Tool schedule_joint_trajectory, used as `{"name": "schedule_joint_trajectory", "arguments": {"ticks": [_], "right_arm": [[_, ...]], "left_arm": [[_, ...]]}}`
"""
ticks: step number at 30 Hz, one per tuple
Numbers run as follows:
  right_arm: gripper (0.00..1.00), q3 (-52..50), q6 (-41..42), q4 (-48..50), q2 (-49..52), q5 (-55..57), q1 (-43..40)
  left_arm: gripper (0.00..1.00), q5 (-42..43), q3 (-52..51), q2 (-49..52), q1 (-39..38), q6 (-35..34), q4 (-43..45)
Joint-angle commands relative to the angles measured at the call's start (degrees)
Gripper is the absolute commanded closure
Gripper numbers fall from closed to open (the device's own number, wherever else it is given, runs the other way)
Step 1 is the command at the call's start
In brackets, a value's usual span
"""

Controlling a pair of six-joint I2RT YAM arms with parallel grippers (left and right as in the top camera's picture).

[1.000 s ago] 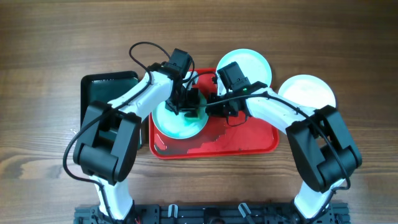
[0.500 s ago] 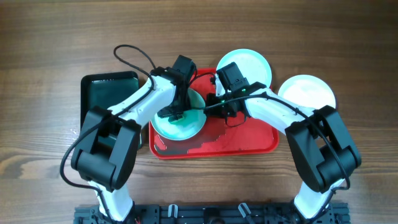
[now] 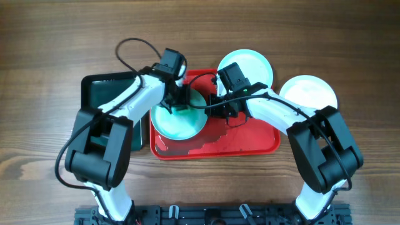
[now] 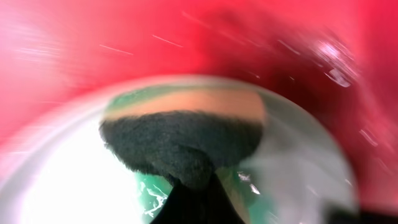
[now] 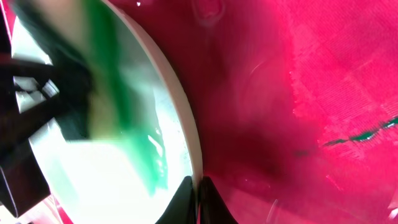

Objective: Clean dirty plates on tray and stack at the side
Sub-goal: 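Scrub the tilted blue plate with the sponge in the left gripper, then carry the blue plate right and stack it on the white plate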

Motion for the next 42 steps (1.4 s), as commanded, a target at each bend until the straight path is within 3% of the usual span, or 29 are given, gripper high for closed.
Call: {"name": "schedule_joint_trajectory", "arguments": {"ticks": [1, 4, 7, 9, 14, 16, 19, 20, 21, 24, 33, 37, 42], "right_arm": [[0.96, 0.83, -0.2, -0.42, 1.14, -0.33, -0.2], [0.96, 0.83, -0.26, -0.35, 1.14, -0.33, -0.2], [0.96, 0.83, -0.44, -0.59, 1.14, -0.42, -0.17], [0.96, 0.83, -0.59, -0.59, 1.14, -1.03, -0.17], [0.95, 0.83, -0.83, -0.55, 1.14, -0.87, -0.17], [0.83, 0.83, -0.57, -0.5, 1.25, -0.76, -0.17], [0.76, 0.83, 0.48, 0.37, 1.77, -0.76, 0.07], [0.77, 0.83, 0.46, 0.59, 1.77, -0.79, 0.2], [0.92, 0.83, 0.48, 0.52, 1.77, -1.05, 0.2], [0.96, 0.85, -0.33, -2.45, -0.37, -3.04, -0.55], [0.96, 0.85, -1.99, -33.29, -32.17, 44.74, -0.76], [0.96, 0.85, -1.22, -35.19, -36.33, 54.4, 1.49], [0.96, 0.83, -1.44, -38.62, -36.72, 75.52, 15.13]], "left_arm": [[0.96, -22.75, -0.26, 0.39, 2.56, -8.72, -2.93], [0.96, -10.56, -0.26, 0.39, 1.88, -9.27, -11.43], [0.96, 14.32, -0.26, 0.37, 1.36, 0.33, -17.05], [0.96, 24.13, 0.13, 0.33, 1.75, 6.19, -17.16], [0.96, 23.02, 10.99, 0.04, 7.8, 5.68, -17.33], [0.96, 20.0, 15.1, 0.04, 10.58, 4.2, -17.33], [0.96, 18.82, 17.7, 0.04, 13.53, 4.2, -16.61], [0.96, 18.78, 17.7, 0.07, 14.29, 4.22, -16.09], [0.96, 18.14, 17.68, 0.09, 14.4, 4.2, -16.09], [0.96, 17.77, 17.64, 0.09, 14.08, 4.22, -17.16], [0.96, 15.56, 17.57, 0.17, 13.97, 4.24, -18.64], [0.96, 15.39, 17.31, 0.17, 13.97, 4.24, -18.64], [0.96, 15.39, 17.27, 0.2, 13.97, 4.22, -18.67]]}}
